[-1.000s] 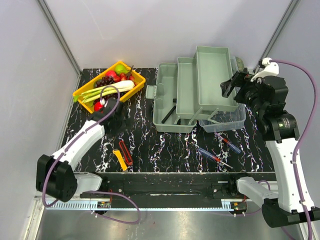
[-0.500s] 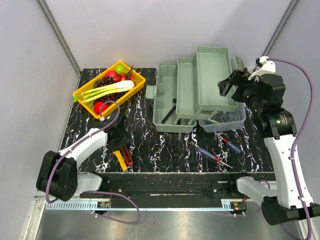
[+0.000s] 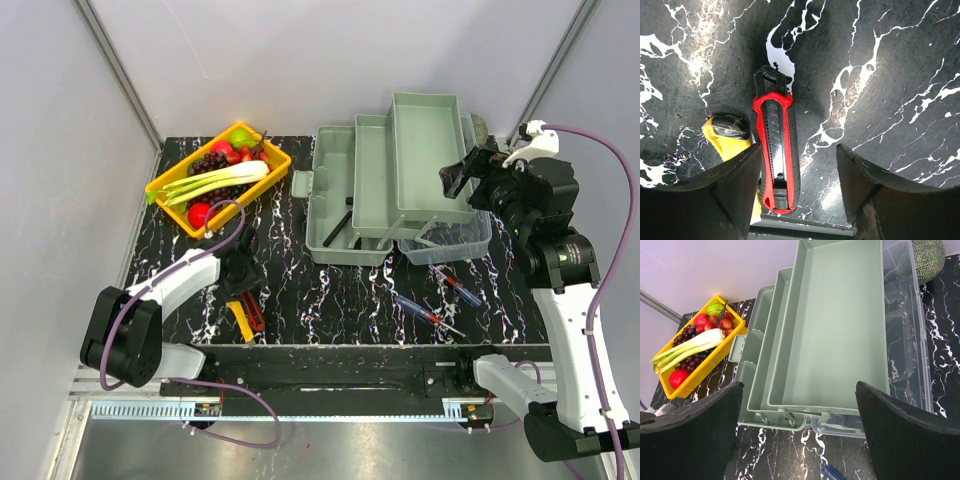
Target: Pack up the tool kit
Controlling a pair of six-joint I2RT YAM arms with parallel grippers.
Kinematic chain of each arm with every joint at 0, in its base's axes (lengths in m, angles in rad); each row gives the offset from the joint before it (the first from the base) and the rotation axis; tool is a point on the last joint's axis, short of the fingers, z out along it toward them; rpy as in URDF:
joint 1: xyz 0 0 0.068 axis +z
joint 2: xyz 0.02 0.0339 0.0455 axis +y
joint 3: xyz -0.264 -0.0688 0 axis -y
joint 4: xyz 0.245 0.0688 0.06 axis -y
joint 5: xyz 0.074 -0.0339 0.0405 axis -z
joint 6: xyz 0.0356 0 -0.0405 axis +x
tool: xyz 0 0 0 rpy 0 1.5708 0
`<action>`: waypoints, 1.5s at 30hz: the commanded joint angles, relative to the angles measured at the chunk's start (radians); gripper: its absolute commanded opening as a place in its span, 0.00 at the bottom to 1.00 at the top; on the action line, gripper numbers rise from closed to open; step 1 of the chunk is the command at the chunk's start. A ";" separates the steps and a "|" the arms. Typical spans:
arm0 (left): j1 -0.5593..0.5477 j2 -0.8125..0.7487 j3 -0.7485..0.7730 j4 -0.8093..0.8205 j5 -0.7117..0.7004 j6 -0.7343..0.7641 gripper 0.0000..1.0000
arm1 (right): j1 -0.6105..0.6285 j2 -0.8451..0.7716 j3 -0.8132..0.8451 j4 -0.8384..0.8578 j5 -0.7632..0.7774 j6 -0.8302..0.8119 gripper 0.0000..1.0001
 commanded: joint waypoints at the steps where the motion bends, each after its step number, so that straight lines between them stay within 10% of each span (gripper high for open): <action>1: 0.000 0.058 -0.005 0.087 0.006 0.024 0.65 | 0.006 -0.015 -0.009 0.020 0.013 -0.008 0.99; 31: 0.000 0.064 0.039 0.003 -0.040 0.044 0.69 | 0.006 0.024 -0.010 0.037 0.031 -0.002 0.99; 45: -0.005 0.184 0.061 0.095 0.040 0.088 0.52 | 0.006 0.013 -0.012 0.026 0.057 -0.017 0.99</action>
